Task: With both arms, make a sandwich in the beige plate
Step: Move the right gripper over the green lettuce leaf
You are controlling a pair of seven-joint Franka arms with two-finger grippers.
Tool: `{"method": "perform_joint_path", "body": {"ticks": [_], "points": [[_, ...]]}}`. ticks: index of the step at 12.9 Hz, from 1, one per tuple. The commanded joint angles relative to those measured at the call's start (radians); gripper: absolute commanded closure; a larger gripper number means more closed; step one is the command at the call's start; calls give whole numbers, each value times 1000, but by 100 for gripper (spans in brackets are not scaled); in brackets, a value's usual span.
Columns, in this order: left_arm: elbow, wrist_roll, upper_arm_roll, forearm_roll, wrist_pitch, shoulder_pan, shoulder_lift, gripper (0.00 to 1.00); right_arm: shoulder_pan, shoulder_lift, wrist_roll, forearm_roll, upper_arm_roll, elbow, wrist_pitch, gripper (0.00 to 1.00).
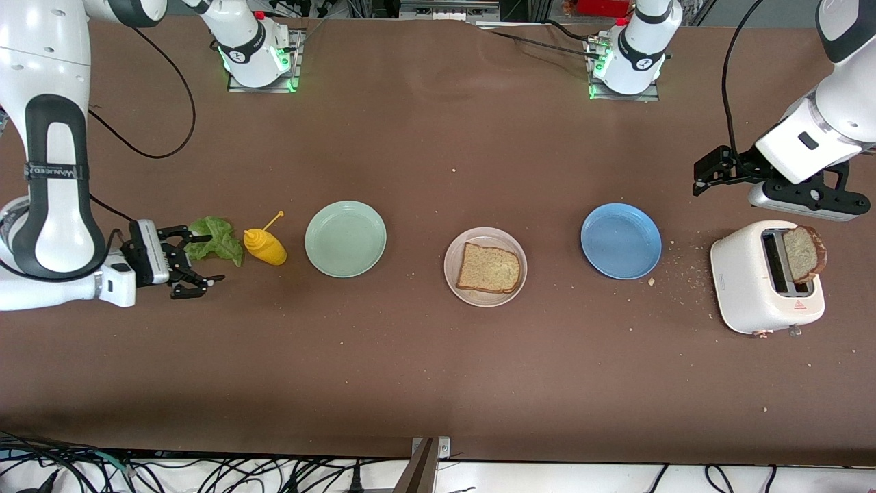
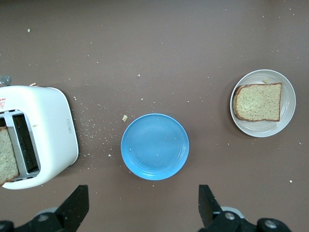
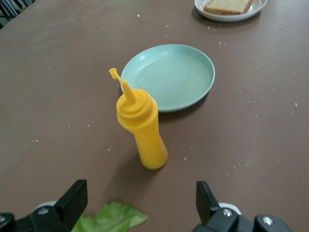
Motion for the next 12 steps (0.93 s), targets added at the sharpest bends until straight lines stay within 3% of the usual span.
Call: {"method": "perform_joint_path", "body": {"ticks": [1,5,7,10,12], "points": [[27,1,0,29,-20,-5,11,0,-2,-66,185,-117,0,-8,39,0],[27,2,-1,29,-20,-5,11,0,26,-227,730,-362,13,-94,172,0],[27,2,0,29,-20,-5,11,0,32,-277,940,-473,51,-140,232,0],[27,1,0,29,-20,-5,11,0,35,-295,1315,-522,109,-196,286,0],[27,2,0,29,-20,-5,11,0,35,-324,1521,-585,147,-296,438,0]]}}
